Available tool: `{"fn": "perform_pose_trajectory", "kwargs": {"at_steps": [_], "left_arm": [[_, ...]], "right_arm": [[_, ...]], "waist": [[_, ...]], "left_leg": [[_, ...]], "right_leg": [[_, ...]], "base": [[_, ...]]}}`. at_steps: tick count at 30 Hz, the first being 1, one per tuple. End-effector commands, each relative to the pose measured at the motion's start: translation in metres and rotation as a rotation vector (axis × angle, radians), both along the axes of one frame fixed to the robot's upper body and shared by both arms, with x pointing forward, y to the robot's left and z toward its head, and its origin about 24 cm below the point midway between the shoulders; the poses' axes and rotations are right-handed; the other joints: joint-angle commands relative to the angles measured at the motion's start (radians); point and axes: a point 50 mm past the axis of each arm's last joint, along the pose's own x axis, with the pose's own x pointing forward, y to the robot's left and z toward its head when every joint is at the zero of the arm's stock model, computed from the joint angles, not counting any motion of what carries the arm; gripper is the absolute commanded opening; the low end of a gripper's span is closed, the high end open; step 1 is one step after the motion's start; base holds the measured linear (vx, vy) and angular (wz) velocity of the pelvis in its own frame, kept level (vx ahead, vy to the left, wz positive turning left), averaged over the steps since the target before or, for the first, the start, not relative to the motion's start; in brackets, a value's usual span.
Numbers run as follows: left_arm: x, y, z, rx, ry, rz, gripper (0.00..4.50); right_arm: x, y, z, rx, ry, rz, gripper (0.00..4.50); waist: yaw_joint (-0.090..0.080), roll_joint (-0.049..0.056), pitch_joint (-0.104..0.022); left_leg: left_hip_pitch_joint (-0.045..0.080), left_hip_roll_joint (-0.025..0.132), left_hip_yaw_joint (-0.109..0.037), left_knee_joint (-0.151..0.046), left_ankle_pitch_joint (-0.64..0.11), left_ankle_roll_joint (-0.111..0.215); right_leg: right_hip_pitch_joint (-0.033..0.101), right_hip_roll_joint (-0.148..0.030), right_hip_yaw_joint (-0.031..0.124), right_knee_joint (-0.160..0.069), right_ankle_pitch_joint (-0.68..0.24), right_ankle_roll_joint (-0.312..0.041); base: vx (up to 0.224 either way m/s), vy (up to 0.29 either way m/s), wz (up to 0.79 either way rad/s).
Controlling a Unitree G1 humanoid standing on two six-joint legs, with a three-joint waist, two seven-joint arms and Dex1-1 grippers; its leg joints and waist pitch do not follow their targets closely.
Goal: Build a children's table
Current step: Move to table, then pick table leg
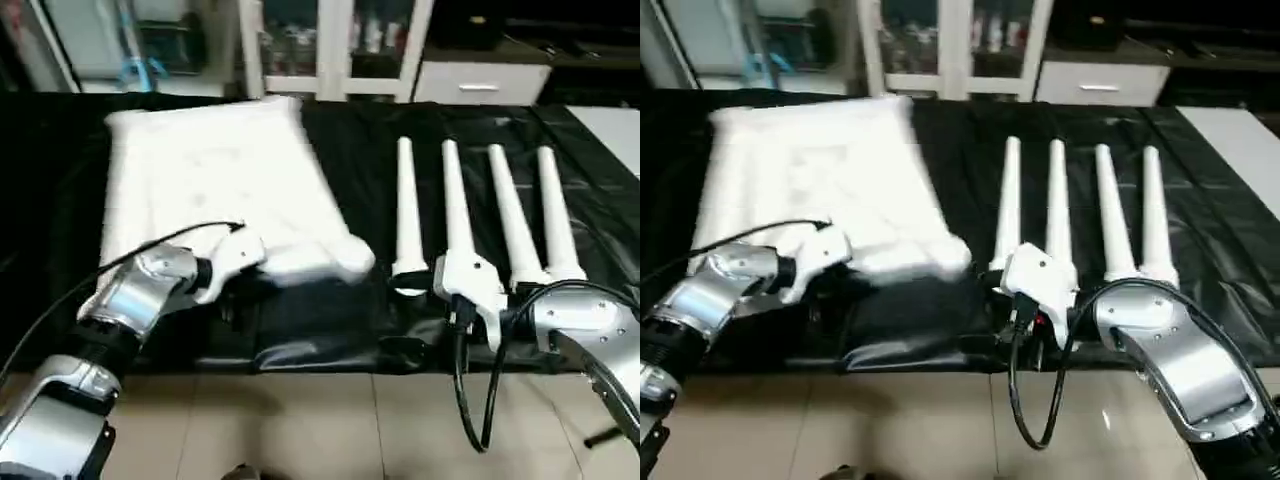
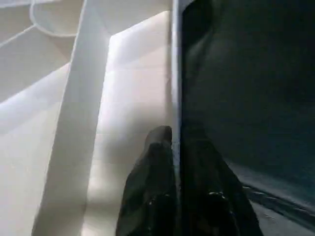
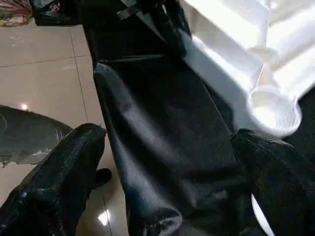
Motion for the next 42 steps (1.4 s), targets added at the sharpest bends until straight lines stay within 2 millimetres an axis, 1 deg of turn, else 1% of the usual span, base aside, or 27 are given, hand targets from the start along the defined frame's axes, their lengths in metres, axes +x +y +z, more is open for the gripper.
{"fn": "perform_pose_trajectory", "kwargs": {"at_steps": [1,3,4,7,12,15,17,22,23,24,25,26,28,29,30,31,32,33,34,35,36,37,38,39,40,41,42], "left_arm": [[0.005,0.017,0.006,0.023,-0.064,0.083,0.13],[0.005,0.016,0.006,0.026,-0.083,0.079,0.05],[0.005,0.016,0.006,0.030,-0.087,0.078,0.03],[0.006,0.012,0.007,0.020,-0.135,0.045,0.01],[0.009,0.006,0.012,0.009,-0.203,0.019,0.01],[0.010,0.008,0.012,0.032,-0.205,0.016,0.01],[0.009,0.010,0.015,-0.005,-0.185,0.013,0.57],[0.009,0.008,0.026,-0.113,-0.168,0.002,0.93],[0.011,0.008,0.033,-0.143,-0.184,0.004,0.93],[0.011,0.008,0.037,-0.162,-0.185,-0.002,1.11],[0.011,0.008,0.037,-0.162,-0.185,-0.002,1.11],[0.011,0.008,0.043,-0.194,-0.187,-0.005,1.27],[0.011,0.009,0.051,-0.240,-0.187,-0.003,1.33],[0.008,0.013,0.060,-0.295,-0.173,0.003,1.51],[0.007,0.013,0.061,-0.297,-0.173,0.005,1.60],[0.006,0.015,0.063,-0.307,-0.174,0.012,1.66],[0.004,0.017,0.067,-0.321,-0.176,0.032,1.71],[0.002,0.018,0.068,-0.316,-0.175,0.034,1.81],[0.002,0.018,0.068,-0.315,-0.175,0.033,1.93],[-0.003,0.016,0.069,-0.310,-0.169,0.031,2.04],[-0.004,0.014,0.069,-0.312,-0.166,0.026,2.09],[-0.007,0.012,0.070,-0.316,-0.161,0.019,2.09],[-0.013,0.003,0.072,-0.365,-0.147,0.000,2.32],[-0.013,0.003,0.072,-0.365,-0.147,0.000,2.32],[-0.018,-0.006,0.074,-0.407,-0.132,-0.022,2.45],[-0.026,-0.015,0.076,-0.442,-0.109,-0.054,2.51],[-0.032,-0.021,0.076,-0.446,-0.098,-0.074,2.51]], "right_arm": [[0.002,0.000,0.003,-0.003,-0.014,0.003,4.50],[0.003,0.000,0.002,-0.009,-0.017,0.000,4.50],[0.003,0.000,0.001,-0.010,-0.018,-0.001,4.50],[0.004,0.000,0.001,-0.014,-0.023,-0.004,4.50],[0.007,0.001,-0.001,-0.025,-0.037,-0.018,4.50],[0.008,0.001,-0.001,-0.023,-0.045,-0.029,4.50],[0.009,0.001,-0.001,-0.019,-0.051,-0.039,4.50],[0.010,0.002,0.001,0.004,-0.051,-0.049,4.50],[0.012,0.002,0.003,0.015,-0.056,-0.050,4.50],[0.013,0.003,0.005,0.026,-0.062,-0.055,4.50],[0.013,0.003,0.005,0.026,-0.062,-0.055,4.50],[0.016,0.004,0.008,0.044,-0.069,-0.069,4.50],[0.021,0.006,0.012,0.071,-0.085,-0.097,4.50],[0.041,0.005,0.017,0.111,-0.124,-0.257,4.50],[0.044,0.005,0.017,0.110,-0.126,-0.276,4.50],[0.052,0.004,0.017,0.105,-0.134,-0.345,4.50],[0.067,0.001,0.015,0.084,-0.127,-0.477,4.50],[0.074,-0.001,0.011,0.066,-0.102,-0.548,4.50],[0.076,-0.001,0.010,0.063,-0.096,-0.561,4.50],[0.088,-0.004,0.005,0.026,-0.066,-0.665,4.50],[0.091,-0.004,0.004,0.020,-0.062,-0.683,4.50],[0.096,-0.004,0.003,0.010,-0.055,-0.709,4.50],[0.107,-0.006,-0.001,-0.015,-0.038,-0.770,4.50],[0.107,-0.006,-0.001,-0.015,-0.038,-0.770,4.50],[0.116,-0.007,-0.004,-0.025,-0.001,-0.820,4.50],[0.124,-0.008,-0.007,-0.030,0.039,-0.870,4.50],[0.129,-0.008,-0.009,-0.032,0.066,-0.897,4.50]], "waist": [[0.013,-0.015,-0.067],[0.013,-0.009,-0.065],[0.014,-0.011,-0.064],[0.021,-0.008,-0.062],[0.028,-0.010,-0.063],[0.032,-0.010,-0.062],[0.033,-0.008,-0.063],[0.040,-0.005,-0.065],[0.043,-0.006,-0.065],[0.043,-0.010,-0.063],[0.045,-0.009,-0.063],[0.045,-0.007,-0.063],[0.047,-0.007,-0.063],[0.043,-0.003,-0.064],[0.040,-0.003,-0.064],[0.035,0.004,-0.063],[0.034,0.017,-0.063],[0.029,0.009,-0.061],[0.030,0.009,-0.063],[0.031,0.016,-0.064],[0.026,0.013,-0.063],[0.029,0.017,-0.066],[0.033,0.010,-0.066],[0.029,0.012,-0.069],[0.034,0.008,-0.069],[0.028,0.009,-0.069],[0.031,0.008,-0.067]], "left_leg": [[0.015,0.050,-0.022,-0.075,-0.094,0.049],[0.018,0.052,-0.021,-0.075,-0.100,0.059],[0.019,0.053,-0.021,-0.076,-0.105,0.059],[0.024,0.057,-0.020,-0.079,-0.132,0.044],[0.025,0.057,-0.017,-0.078,-0.128,0.037],[0.025,0.057,-0.018,-0.078,-0.127,0.036],[0.026,0.057,-0.018,-0.079,-0.136,0.025],[0.028,0.058,-0.017,-0.079,-0.127,0.020],[0.030,0.058,-0.016,-0.079,-0.130,0.016],[0.028,0.057,-0.016,-0.080,-0.132,0.017],[0.029,0.057,-0.016,-0.080,-0.134,0.017],[0.031,0.057,-0.015,-0.080,-0.138,0.016],[0.030,0.056,-0.015,-0.080,-0.138,0.009],[0.031,0.055,-0.014,-0.080,-0.131,-0.002],[0.031,0.053,-0.015,-0.081,-0.127,-0.008],[0.028,0.050,-0.016,-0.082,-0.124,-0.017],[0.033,0.049,-0.016,-0.083,-0.146,-0.042],[0.033,0.047,-0.013,-0.085,-0.163,-0.060],[0.036,0.048,-0.012,-0.083,-0.161,-0.068],[0.035,0.046,-0.012,-0.082,-0.157,-0.073],[0.033,0.043,-0.011,-0.084,-0.148,-0.080],[0.037,0.045,-0.011,-0.083,-0.149,-0.087],[0.036,0.044,-0.006,-0.080,-0.136,-0.086],[0.032,0.046,-0.010,-0.080,-0.122,-0.089],[0.035,0.044,-0.006,-0.080,-0.122,-0.083],[0.028,0.045,-0.010,-0.081,-0.118,-0.087],[0.031,0.044,-0.008,-0.081,-0.124,-0.086]], "right_leg": [[0.047,-0.081,0.039,-0.068,0.094,-0.258],[0.044,-0.082,0.040,-0.068,0.081,-0.268],[0.043,-0.081,0.039,-0.070,0.072,-0.269],[0.039,-0.082,0.040,-0.073,0.026,-0.268],[0.039,-0.083,0.042,-0.070,0.047,-0.264],[0.038,-0.084,0.042,-0.070,0.038,-0.259],[0.037,-0.083,0.042,-0.070,0.028,-0.257],[0.036,-0.084,0.041,-0.066,0.053,-0.268],[0.034,-0.083,0.040,-0.064,0.063,-0.272],[0.034,-0.081,0.040,-0.064,0.068,-0.273],[0.034,-0.083,0.041,-0.063,0.064,-0.274],[0.033,-0.082,0.041,-0.065,0.052,-0.271],[0.034,-0.085,0.041,-0.062,0.042,-0.272],[0.031,-0.083,0.040,-0.060,0.041,-0.273],[0.028,-0.082,0.039,-0.060,0.039,-0.278],[0.028,-0.078,0.038,-0.059,0.032,-0.278],[0.026,-0.076,0.036,-0.061,0.008,-0.275],[0.026,-0.072,0.037,-0.065,-0.003,-0.272],[0.027,-0.072,0.038,-0.063,0.004,-0.269],[0.028,-0.072,0.039,-0.061,0.021,-0.264],[0.028,-0.068,0.037,-0.061,0.032,-0.261],[0.028,-0.071,0.037,-0.061,0.038,-0.261],[0.030,-0.067,0.037,-0.062,0.072,-0.256],[0.033,-0.072,0.037,-0.052,0.094,-0.264],[0.032,-0.067,0.036,-0.060,0.094,-0.260],[0.035,-0.073,0.036,-0.053,0.098,-0.277],[0.033,-0.070,0.034,-0.057,0.082,-0.278]], "base": [[0.000,0.000,0.00],[0.000,0.000,0.00],[0.000,0.000,0.00],[0.000,0.000,0.00],[0.000,0.000,0.00],[0.000,0.000,0.00],[0.000,0.000,0.00],[0.000,0.000,0.00],[0.000,0.000,0.00],[0.000,0.000,0.00],[0.000,0.000,0.00],[0.000,0.000,0.00],[0.000,0.000,0.00],[0.000,0.000,0.00],[0.000,0.000,0.00],[0.000,0.000,0.00],[0.000,0.000,0.00],[0.000,0.000,0.00],[0.000,0.000,0.00],[0.000,0.000,0.00],[0.000,0.000,0.00],[0.000,0.000,0.00],[0.000,0.000,0.00],[0.000,0.000,0.00],[0.000,0.000,0.00],[0.000,0.000,0.00],[0.000,0.000,0.00]]}}
